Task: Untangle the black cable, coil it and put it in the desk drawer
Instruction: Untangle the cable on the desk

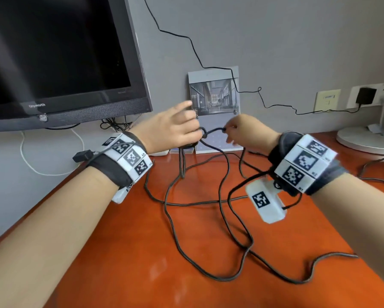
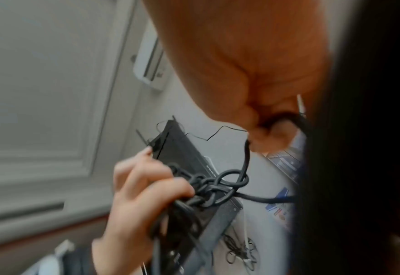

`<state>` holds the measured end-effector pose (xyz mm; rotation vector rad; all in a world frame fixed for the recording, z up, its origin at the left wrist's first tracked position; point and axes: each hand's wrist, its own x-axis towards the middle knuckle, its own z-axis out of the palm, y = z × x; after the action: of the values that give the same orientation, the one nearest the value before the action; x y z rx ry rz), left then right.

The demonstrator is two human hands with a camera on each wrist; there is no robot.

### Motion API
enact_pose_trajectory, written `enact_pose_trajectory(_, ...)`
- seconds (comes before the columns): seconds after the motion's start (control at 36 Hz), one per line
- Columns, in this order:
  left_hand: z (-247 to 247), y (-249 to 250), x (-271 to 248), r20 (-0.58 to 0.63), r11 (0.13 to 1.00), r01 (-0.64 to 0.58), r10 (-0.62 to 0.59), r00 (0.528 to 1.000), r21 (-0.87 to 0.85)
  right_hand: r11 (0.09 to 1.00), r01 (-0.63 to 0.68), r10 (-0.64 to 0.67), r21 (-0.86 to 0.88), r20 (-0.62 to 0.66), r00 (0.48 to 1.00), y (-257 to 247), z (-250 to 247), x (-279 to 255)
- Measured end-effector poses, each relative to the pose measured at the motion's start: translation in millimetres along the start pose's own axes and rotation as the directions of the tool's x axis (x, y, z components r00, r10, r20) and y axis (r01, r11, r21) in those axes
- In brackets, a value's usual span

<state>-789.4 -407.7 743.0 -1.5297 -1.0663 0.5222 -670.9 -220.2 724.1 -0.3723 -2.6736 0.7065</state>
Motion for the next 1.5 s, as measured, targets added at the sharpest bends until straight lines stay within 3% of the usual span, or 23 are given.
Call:
enact_pose_trajectory(0.08,-0.9,0.7,-7.4,0.105,0.996,-0.044,0.036,0.994,0.073,0.904,-0.110,0.102,0.414,0.041,0.994,10.9,0.8,2.2)
enact_pose_trajectory(0.17,0.5,5.1,-18.9,0.189,0.999,-0.014,0.008,0.982,0.031,0.650,-0.155,0.121,0.744,0.100,0.988,16.8,2.1,-1.1)
enact_pose_trajectory(0.19,0.2,7.5,-21.0,0.219,0.998,0.042,-0.034,0.975,-0.035,0.587,-0.149,0.110,0.796,0.105,0.988,16.3,3.0,-3.6)
enact_pose_trajectory(0.25,-5.5,15.8,-17.6,0.309,0.924,0.298,-0.218,0.926,-0.241,0.554,-0.120,0.103,0.824,0.075,0.992,14.0,6.1,-6.3)
enact_pose_trajectory(0.31,-11.4,26.2,-11.0,0.445,0.654,0.626,-0.452,0.773,-0.425,0.542,-0.082,0.094,0.836,0.037,0.995,12.0,9.4,-7.1)
enact_pose_trajectory(0.36,-18.0,34.4,-4.8,0.547,0.332,0.800,-0.596,0.588,-0.499,0.488,-0.053,0.082,0.871,0.015,0.997,10.0,11.7,-6.6)
enact_pose_trajectory(0.44,-20.6,38.7,8.1,0.643,-0.075,0.817,-0.659,0.389,-0.571,0.364,-0.022,0.076,0.931,-0.006,0.997,6.2,13.1,-5.4)
enact_pose_trajectory(0.47,-21.1,39.4,11.5,0.721,-0.255,0.773,-0.603,0.343,-0.581,0.328,-0.013,0.077,0.945,-0.013,0.997,4.5,13.3,-5.3)
enact_pose_trajectory(0.53,-19.1,40.6,15.7,0.851,-0.542,0.666,-0.423,0.311,-0.513,0.284,0.008,0.080,0.959,-0.032,0.996,1.5,12.9,-4.4)
enact_pose_trajectory(0.56,-19.7,42.3,17.0,0.893,-0.597,0.666,-0.341,0.295,-0.447,0.270,0.019,0.078,0.963,-0.041,0.996,-0.1,12.7,-4.3)
enact_pose_trajectory(0.61,-20.9,44.4,18.0,0.926,-0.614,0.693,-0.239,0.293,-0.378,0.249,0.045,0.065,0.968,-0.064,0.996,-2.9,11.9,-4.7)
enact_pose_trajectory(0.67,-20.3,46.1,20.0,0.921,-0.634,0.669,-0.232,0.313,-0.388,0.253,0.051,0.041,0.966,-0.064,0.997,-3.1,10.1,-5.0)
enact_pose_trajectory(0.72,-20.0,44.8,25.1,0.911,-0.667,0.620,-0.286,0.298,-0.412,0.291,0.023,0.002,0.957,-0.025,1.000,-0.4,7.0,-5.7)
enact_pose_trajectory(0.78,-18.1,40.9,27.6,0.887,-0.637,0.620,-0.378,0.267,-0.458,0.363,-0.017,-0.025,0.932,0.028,0.999,4.3,3.3,-7.9)
enact_pose_trajectory(0.89,-17.0,22.5,22.9,0.774,-0.389,0.742,-0.572,0.271,-0.546,0.445,-0.100,-0.057,0.890,0.140,0.988,17.9,-0.8,-15.3)
enact_pose_trajectory(1.0,-9.4,5.4,13.2,0.671,-0.126,0.848,-0.674,0.308,-0.515,0.558,-0.188,-0.089,0.808,0.284,0.955,28.4,2.2,-23.8)
enact_pose_trajectory(1.08,-7.9,-1.3,10.1,0.603,-0.019,0.873,-0.731,0.320,-0.487,0.639,-0.228,-0.109,0.735,0.379,0.919,24.2,8.6,-31.6)
enact_pose_trajectory(1.14,-8.2,-1.9,6.8,0.591,0.040,0.884,-0.730,0.344,-0.465,0.686,-0.198,-0.107,0.700,0.366,0.924,18.5,14.6,-36.1)
enact_pose_trajectory(1.25,-12.7,5.5,0.5,0.568,0.185,0.871,-0.693,0.444,-0.455,0.778,-0.122,-0.065,0.616,0.273,0.960,10.3,24.9,-38.4)
enact_pose_trajectory(1.33,-20.0,12.1,-2.9,0.546,0.364,0.823,-0.620,0.563,-0.435,0.853,-0.080,-0.053,0.516,0.238,0.970,5.2,30.9,-38.6)
enact_pose_trajectory(1.5,-23.5,21.3,-16.0,0.433,0.580,0.682,-0.527,0.732,-0.446,0.850,0.007,-0.076,0.527,0.110,0.991,5.5,44.7,-39.6)
